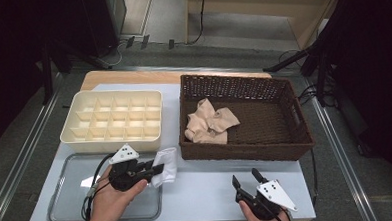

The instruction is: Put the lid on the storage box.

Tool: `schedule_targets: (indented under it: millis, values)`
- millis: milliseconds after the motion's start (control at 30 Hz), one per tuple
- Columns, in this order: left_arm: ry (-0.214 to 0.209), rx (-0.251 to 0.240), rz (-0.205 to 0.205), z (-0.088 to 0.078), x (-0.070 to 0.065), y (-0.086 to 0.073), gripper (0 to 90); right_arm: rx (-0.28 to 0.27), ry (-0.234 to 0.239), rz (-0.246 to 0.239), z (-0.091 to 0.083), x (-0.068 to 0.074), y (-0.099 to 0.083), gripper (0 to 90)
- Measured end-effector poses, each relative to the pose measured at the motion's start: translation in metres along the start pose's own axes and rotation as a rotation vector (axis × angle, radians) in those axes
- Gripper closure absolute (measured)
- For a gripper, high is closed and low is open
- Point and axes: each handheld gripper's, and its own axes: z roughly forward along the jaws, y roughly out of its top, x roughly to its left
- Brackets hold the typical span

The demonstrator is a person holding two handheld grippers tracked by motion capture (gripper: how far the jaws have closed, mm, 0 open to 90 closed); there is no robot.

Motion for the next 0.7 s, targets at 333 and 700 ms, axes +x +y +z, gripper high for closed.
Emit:
schedule_targets:
  millis: [333, 700]
  values:
    - [0.022, -0.01, -0.014, -0.02, 0.013, 0.01, 72.1, 0.005, -0.005, -0.011, -0.002, 0.0, -0.001, 29.1]
    - [0.054, -0.043, -0.04, -0.04, 0.032, 0.031, 72.1, 0.013, -0.013, -0.012, -0.004, -0.001, -0.001, 29.1]
